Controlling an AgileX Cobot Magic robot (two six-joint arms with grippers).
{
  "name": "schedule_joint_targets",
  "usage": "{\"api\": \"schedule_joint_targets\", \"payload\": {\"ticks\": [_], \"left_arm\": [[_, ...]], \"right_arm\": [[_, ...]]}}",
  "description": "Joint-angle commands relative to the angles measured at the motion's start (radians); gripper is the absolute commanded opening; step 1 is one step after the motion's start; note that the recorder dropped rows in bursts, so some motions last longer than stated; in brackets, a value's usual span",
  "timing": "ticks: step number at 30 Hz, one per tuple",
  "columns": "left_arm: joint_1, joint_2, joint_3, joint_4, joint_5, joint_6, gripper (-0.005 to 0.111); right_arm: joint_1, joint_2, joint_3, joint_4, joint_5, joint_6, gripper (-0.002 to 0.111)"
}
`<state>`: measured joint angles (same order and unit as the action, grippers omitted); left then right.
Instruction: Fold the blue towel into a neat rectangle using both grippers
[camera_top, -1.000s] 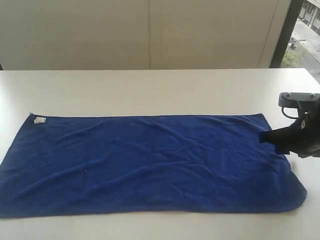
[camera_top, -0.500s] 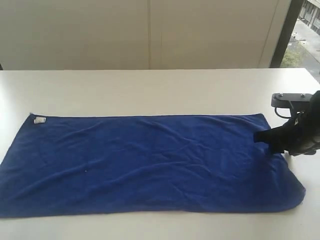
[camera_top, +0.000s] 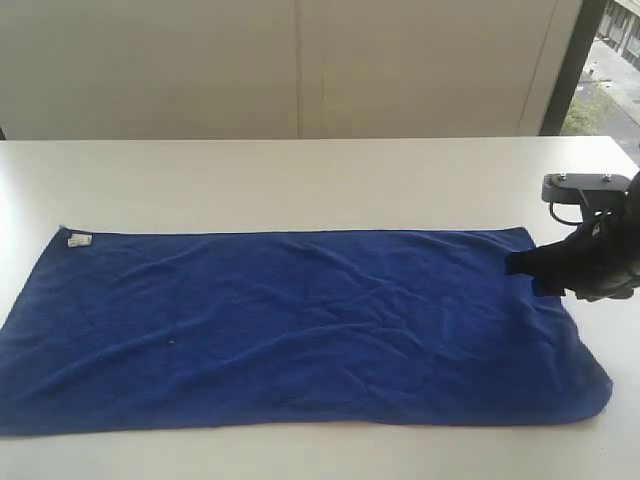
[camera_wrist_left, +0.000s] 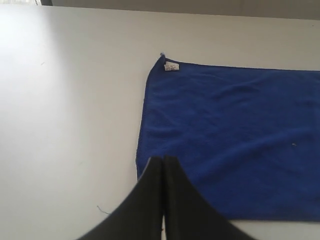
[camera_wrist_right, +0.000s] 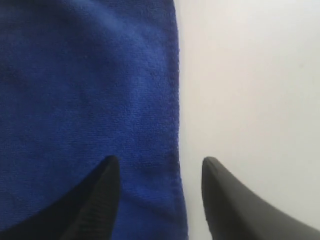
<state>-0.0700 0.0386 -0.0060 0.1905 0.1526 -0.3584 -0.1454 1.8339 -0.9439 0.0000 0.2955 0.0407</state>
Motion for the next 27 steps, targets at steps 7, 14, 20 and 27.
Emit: {"api": "schedule_joint_targets", "payload": {"ticks": [7, 14, 20, 27], "left_arm": [[-0.003, 0.002, 0.006, -0.005, 0.05, -0.012, 0.0], [-0.003, 0.002, 0.006, -0.009, 0.039, -0.012, 0.0], [-0.003, 0.002, 0.006, -0.007, 0.039, -0.008, 0.0], [-0.003, 0.002, 0.006, 0.0, 0.039, -0.008, 0.0]], "right_arm": [[-0.003, 0.017, 0.0, 0.008, 0.012, -0.012, 0.055], [0.006, 0.048, 0.0, 0.008, 0.012, -0.025, 0.054], [0.031, 0.09, 0.0, 0.029, 0.012, -0.061, 0.048], [0.031, 0.098, 0.0, 0.029, 0.025, -0.061, 0.029]]}}
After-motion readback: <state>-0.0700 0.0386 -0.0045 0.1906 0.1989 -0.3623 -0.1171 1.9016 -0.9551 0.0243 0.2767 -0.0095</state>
